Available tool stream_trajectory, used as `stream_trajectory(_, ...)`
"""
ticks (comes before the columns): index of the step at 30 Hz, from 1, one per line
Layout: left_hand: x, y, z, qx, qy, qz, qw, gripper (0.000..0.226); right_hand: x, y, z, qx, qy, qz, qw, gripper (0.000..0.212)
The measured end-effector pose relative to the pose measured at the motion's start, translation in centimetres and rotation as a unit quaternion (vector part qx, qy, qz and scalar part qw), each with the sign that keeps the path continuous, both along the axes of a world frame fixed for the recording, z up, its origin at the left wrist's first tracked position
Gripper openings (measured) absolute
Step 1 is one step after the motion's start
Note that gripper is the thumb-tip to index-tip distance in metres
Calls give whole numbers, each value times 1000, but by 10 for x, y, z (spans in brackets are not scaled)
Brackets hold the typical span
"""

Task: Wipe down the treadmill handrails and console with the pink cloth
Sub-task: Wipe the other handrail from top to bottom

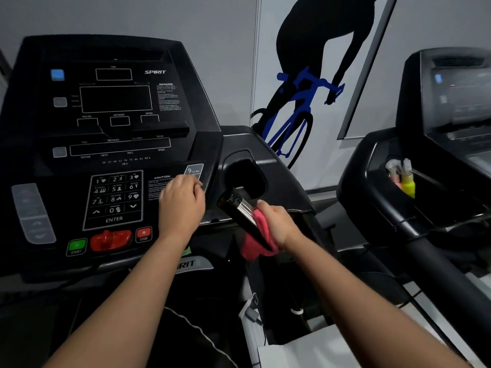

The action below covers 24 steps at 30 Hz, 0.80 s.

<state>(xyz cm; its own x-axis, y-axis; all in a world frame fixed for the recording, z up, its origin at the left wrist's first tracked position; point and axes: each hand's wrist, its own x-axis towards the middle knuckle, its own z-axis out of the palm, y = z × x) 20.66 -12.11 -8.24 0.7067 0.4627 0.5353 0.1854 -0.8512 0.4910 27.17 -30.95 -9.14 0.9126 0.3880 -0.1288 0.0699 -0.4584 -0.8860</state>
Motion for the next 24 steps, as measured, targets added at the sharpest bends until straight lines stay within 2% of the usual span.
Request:
stream_trajectory(2, -2, -3, 0, -14, -21, -12, 1000, 22, -21, -2, -10, -55, -109, -62, 991, 42)
stream_trajectory(4, -5, -7, 0, -7, -34, -28, 999, 24, -38, 2, -14, -87, -177, -95, 976, 45)
stream_trajectory(7, -6, -9, 3, -3, -28, -66, 997, 29, -43, 5, -15, -92, -220, -112, 965, 44)
stream_trajectory(8, -4, -8, 5, -36, -19, -90, 995, 30, -42, 7, -13, -97, -226, -113, 963, 42)
stream_trajectory(10, 0, -11, 20, -153, 31, -159, 975, 32, -38, 14, -7, -93, -239, -104, 961, 37)
stream_trajectory(11, 4, -16, 29, -186, 71, -189, 962, 34, -36, 20, -2, -88, -246, -94, 961, 36)
stream_trajectory(12, 8, -22, 38, -174, 118, -205, 956, 37, -35, 26, 4, -82, -252, -83, 961, 36)
stream_trajectory(14, 18, -37, 52, -90, 190, -193, 959, 38, -33, 36, 12, -59, -248, -77, 964, 35)
stream_trajectory(15, 22, -45, 56, -68, 196, -177, 962, 36, -33, 38, 13, -43, -243, -83, 965, 34)
stream_trajectory(18, 30, -62, 55, -102, 196, -141, 965, 26, -39, 26, -1, -23, -296, -91, 950, 45)
stream_trajectory(20, 30, -71, 51, -76, 199, -100, 972, 23, -42, 14, -18, -9, -338, -86, 937, 56)
stream_trajectory(24, 29, -73, 44, -62, 166, -59, 982, 21, -34, -9, -53, 65, -281, -126, 949, 55)
